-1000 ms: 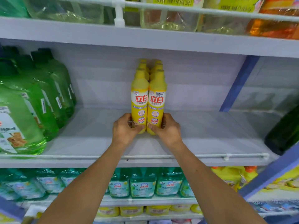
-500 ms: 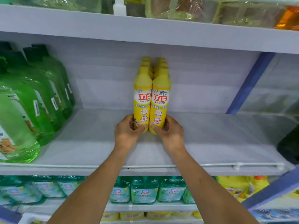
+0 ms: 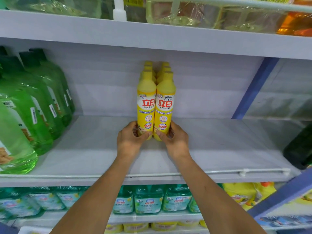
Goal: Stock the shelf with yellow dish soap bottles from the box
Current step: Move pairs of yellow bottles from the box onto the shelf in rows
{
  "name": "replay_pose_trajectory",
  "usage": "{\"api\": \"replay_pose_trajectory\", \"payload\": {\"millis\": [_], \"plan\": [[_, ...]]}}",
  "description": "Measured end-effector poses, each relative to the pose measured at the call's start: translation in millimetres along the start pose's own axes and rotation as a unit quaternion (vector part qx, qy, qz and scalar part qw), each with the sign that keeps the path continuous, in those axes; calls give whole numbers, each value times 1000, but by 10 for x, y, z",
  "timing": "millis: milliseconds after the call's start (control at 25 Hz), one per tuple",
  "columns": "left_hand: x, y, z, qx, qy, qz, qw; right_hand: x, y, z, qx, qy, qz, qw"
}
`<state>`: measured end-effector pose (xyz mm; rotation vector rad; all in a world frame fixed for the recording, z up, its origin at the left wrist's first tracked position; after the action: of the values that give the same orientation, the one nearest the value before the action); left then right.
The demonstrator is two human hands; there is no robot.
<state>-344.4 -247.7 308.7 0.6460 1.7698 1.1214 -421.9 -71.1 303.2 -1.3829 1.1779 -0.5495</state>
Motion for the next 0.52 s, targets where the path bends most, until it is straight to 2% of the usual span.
{"api": "replay_pose_trajectory", "payload": {"millis": [240,360,440,520], "plan": [[10,-3,9,8,-13,20,1000,-15,-32,15,-1,-9,4,1000],[-32,43,35,-33,-52,39,997,-42,-154,58,12,-21,42,999],[-102,109,69,-75,-83,-24,993,-94,-295,113,34,-28,122,992],[-209,203,138,-92,-130,-134,978,-167,-458,214,56,-45,217,974]]}}
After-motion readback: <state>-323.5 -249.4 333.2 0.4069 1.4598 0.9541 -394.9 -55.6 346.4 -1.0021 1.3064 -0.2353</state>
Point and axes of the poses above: each hand's wrist, its own z-axis away from the middle knuckle, its own x-axis out of the palm, y = z × x, the point moved 6 cm from there along -z, towards the middle knuckle, and after that the axes turned 13 degrees about -y, right-handed, at the moved point
